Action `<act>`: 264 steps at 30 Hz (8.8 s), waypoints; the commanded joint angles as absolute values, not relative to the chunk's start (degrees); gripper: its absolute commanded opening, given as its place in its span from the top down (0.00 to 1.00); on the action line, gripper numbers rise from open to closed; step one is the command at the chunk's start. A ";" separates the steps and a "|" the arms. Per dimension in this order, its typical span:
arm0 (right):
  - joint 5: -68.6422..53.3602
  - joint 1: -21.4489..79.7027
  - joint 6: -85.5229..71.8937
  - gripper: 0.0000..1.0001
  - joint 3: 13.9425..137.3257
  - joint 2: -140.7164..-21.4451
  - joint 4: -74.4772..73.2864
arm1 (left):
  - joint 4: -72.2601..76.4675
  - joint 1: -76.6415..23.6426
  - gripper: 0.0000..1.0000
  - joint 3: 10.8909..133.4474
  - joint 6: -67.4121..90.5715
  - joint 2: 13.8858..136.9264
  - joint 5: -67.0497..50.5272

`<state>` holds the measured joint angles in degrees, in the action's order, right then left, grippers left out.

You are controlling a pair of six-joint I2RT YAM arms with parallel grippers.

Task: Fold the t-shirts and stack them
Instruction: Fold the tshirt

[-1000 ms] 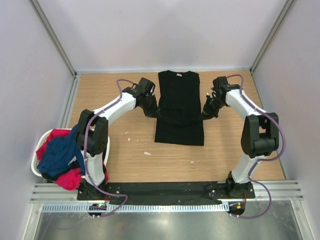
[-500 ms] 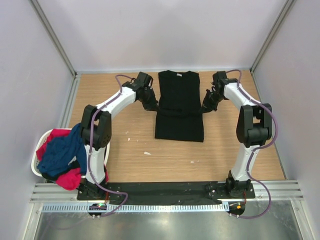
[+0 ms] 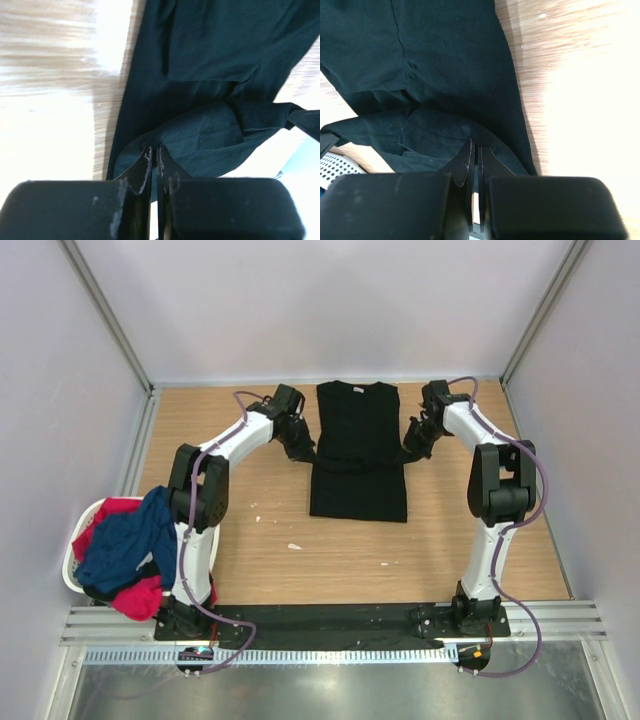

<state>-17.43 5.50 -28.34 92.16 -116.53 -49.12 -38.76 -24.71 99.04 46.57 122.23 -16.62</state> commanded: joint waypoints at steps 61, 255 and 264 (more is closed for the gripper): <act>-20.48 4.57 -31.02 0.86 88.85 -112.49 -28.75 | -19.51 -26.19 0.87 101.60 47.99 124.88 -19.42; -22.59 2.81 -32.52 0.26 134.12 -140.46 -26.29 | -27.96 -12.22 0.40 134.74 40.96 141.34 -9.75; -23.90 4.13 -29.62 0.30 124.55 -133.42 -24.52 | -20.22 -14.58 0.33 123.23 37.45 131.84 -20.38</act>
